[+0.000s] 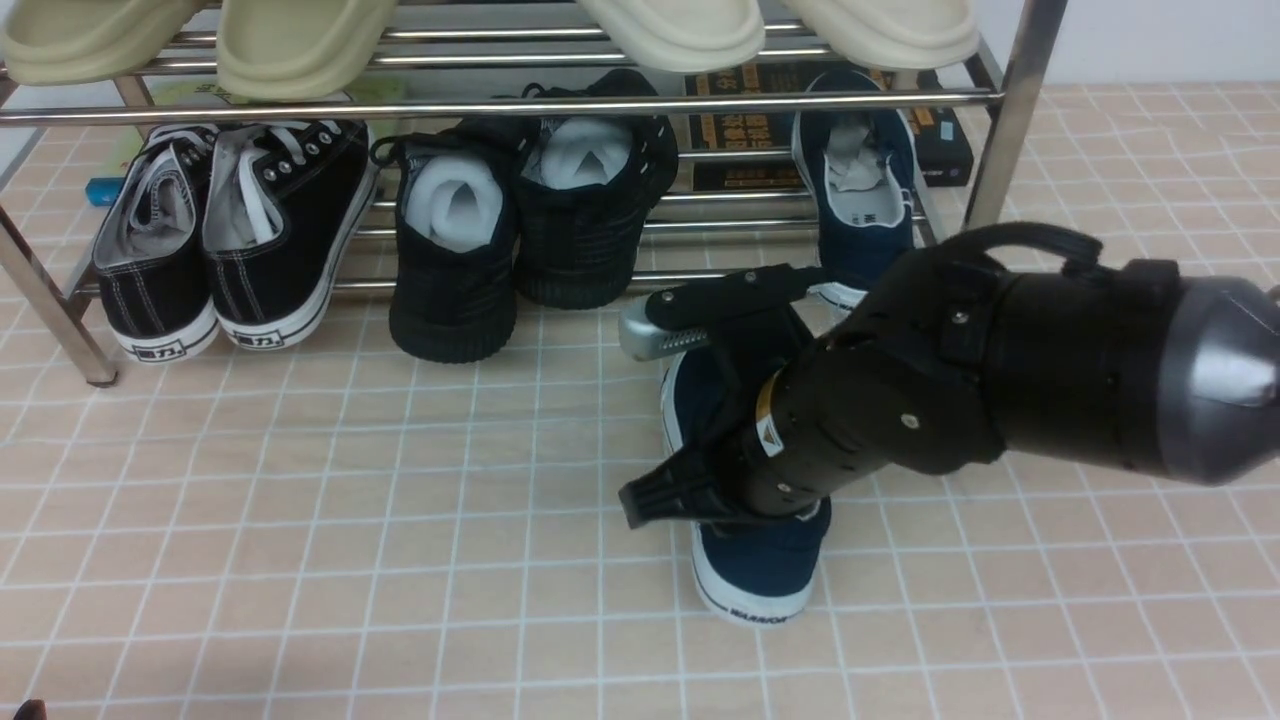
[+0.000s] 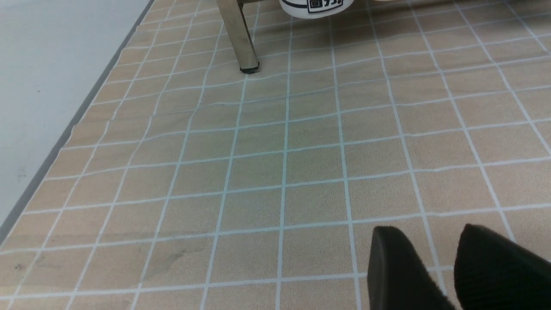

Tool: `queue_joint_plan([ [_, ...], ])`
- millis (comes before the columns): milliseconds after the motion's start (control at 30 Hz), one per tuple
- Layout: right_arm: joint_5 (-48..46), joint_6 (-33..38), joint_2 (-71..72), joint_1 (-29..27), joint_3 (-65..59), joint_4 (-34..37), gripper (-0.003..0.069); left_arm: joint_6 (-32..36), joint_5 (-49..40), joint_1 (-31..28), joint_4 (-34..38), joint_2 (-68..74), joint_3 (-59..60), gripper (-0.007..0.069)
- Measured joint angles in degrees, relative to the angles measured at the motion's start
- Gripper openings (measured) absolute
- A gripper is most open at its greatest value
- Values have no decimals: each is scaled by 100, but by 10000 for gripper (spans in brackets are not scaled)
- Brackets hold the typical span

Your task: Take the shoes off the shelf from the light coffee tablecloth by hand.

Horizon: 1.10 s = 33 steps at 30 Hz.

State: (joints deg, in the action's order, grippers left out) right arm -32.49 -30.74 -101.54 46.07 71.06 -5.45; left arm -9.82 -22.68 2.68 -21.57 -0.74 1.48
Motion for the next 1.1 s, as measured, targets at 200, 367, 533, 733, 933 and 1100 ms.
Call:
queue_joint_plan([
  [200,-62,0,180,0,17,34,336,0,0,0,0,0,0,239],
  [367,-485,334,644,-6,249,71,335,0,0,0,0,0,0,239],
  [533,-756,627,929,-103,582,65,133,0,0,0,0,0,0,239],
  [733,-862,728,804,-880,1240,25,-14,0,0,0,0,0,0,239],
  [933,-901,746,229,-1479,1863,-38,50,0,0,0,0,0,0,239],
  [1100,-757,752,-198,-1536,2027,-439,197,0,0,0,0,0,0,239],
])
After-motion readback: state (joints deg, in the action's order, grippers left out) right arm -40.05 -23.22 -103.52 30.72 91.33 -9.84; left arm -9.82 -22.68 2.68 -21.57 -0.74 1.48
